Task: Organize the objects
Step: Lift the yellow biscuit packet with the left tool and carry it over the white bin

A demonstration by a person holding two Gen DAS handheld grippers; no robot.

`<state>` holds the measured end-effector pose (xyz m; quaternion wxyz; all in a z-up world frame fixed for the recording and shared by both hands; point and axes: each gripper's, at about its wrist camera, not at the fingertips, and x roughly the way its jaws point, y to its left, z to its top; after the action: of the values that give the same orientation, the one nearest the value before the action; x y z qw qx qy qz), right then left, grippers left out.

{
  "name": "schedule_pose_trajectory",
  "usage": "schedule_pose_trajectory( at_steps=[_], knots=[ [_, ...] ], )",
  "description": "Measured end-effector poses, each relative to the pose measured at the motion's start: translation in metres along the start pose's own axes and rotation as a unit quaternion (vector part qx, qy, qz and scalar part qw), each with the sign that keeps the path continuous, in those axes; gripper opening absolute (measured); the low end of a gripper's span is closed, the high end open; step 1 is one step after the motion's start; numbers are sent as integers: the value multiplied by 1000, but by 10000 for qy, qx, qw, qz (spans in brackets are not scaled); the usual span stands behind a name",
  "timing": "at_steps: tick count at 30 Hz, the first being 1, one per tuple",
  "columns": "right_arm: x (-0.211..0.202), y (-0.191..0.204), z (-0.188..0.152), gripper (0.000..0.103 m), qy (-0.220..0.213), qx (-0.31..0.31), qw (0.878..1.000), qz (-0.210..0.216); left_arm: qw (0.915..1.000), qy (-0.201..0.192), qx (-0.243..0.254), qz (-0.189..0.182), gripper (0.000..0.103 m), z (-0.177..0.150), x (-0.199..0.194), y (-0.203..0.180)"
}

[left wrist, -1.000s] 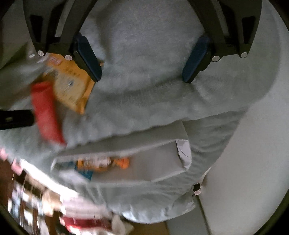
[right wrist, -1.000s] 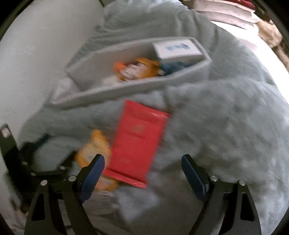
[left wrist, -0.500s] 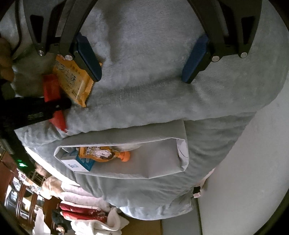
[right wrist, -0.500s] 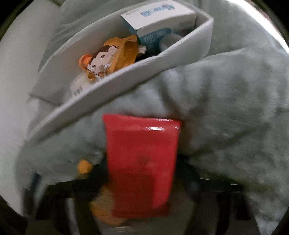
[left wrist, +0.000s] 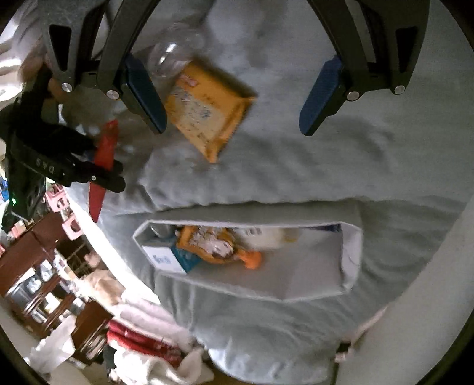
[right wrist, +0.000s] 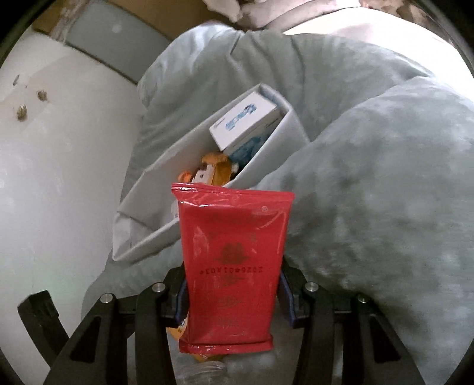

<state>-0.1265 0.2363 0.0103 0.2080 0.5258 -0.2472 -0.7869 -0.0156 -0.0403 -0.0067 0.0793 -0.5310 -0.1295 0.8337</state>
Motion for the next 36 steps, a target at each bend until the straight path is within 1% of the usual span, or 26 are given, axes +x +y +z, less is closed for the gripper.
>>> schedule_pose_trajectory(
  at_steps=[2,3,4,5,6,7,8,10,12,13,15,16,17,18,19,21,23,26,27,28,29,31,32,33,35,36],
  knots=[
    [6,2,1,46,16,128,9999,86,9986,438,-257,170,90,6,13,-6],
    [9,-1,1,46,27,171,9998,107,9956,731,-554,205,90,7,21,-5],
    [7,-2,0,46,40,184,9998,104,9907,991,-930,100,90,8,29,-2],
    [6,-3,1,46,63,169,9998,68,9834,1229,-1334,-88,90,8,37,2],
    [11,2,1,46,86,145,9999,11,9733,1453,-1748,-307,90,7,47,5],
    [21,11,3,46,113,112,9999,-54,9695,1519,-1893,-333,90,7,51,5],
    [24,16,2,46,130,84,9998,-97,9683,1535,-1956,-222,89,9,53,2],
    [28,14,-1,46,139,69,9998,-125,9697,1530,-1902,87,88,11,56,-8],
    [27,14,-1,46,154,82,9998,-122,9703,1511,-1871,267,89,11,59,-19],
    [29,14,-1,46,160,80,9998,-130,9685,1578,-1894,360,89,11,63,-24],
    [29,14,-1,46,177,63,9997,-157,9602,1817,-2106,242,91,8,79,-30],
    [29,14,-1,46,180,59,9997,-162,9530,2011,-2257,221,91,4,90,-31],
    [29,14,-1,46,184,51,9997,-171,9460,2205,-2360,282,91,-1,102,-32],
    [29,13,-1,46,186,48,9997,-176,9412,2343,-2392,445,91,-7,114,-34],
    [30,13,0,46,193,40,9996,-179,9422,2276,-2405,510,92,-9,117,-35],
    [31,12,-1,46,235,8,9994,-240,9433,2135,-2487,526,91,-10,114,-35],
    [33,14,-1,45,266,-53,9993,-259,9468,1976,-2452,656,76,-11,105,-37],
    [31,14,-1,45,245,-1,9994,-240,9533,1788,-2384,490,75,-16,96,-42],
    [31,14,-1,45,235,15,9995,-231,9566,1700,-2325,439,75,-17,91,-46],
    [31,14,-1,46,232,21,9995,-225,9592,1629,-2270,431,75,-18,87,-48],
    [31,14,0,46,231,24,9995,-225,9639,1500,-2147,473,75,-17,81,-54],
    [33,15,1,46,238,21,9994,-241,9732,1192,-1870,599,75,-13,68,-66],
    [33,15,1,46,242,18,9994,-244,9789,966,-1673,666,75,-10,59,-75],
    [34,15,2,46,246,15,9994,-247,9834,742,-1443,815,75,-8,51,-84],
    [35,15,2,46,254,8,9994,-254,9864,301,-1022,1251,75,-5,34,-102],
    [35,15,3,46,262,1,9993,-257,9857,4,-780,1495,75,-5,24,-112]
  ],
)
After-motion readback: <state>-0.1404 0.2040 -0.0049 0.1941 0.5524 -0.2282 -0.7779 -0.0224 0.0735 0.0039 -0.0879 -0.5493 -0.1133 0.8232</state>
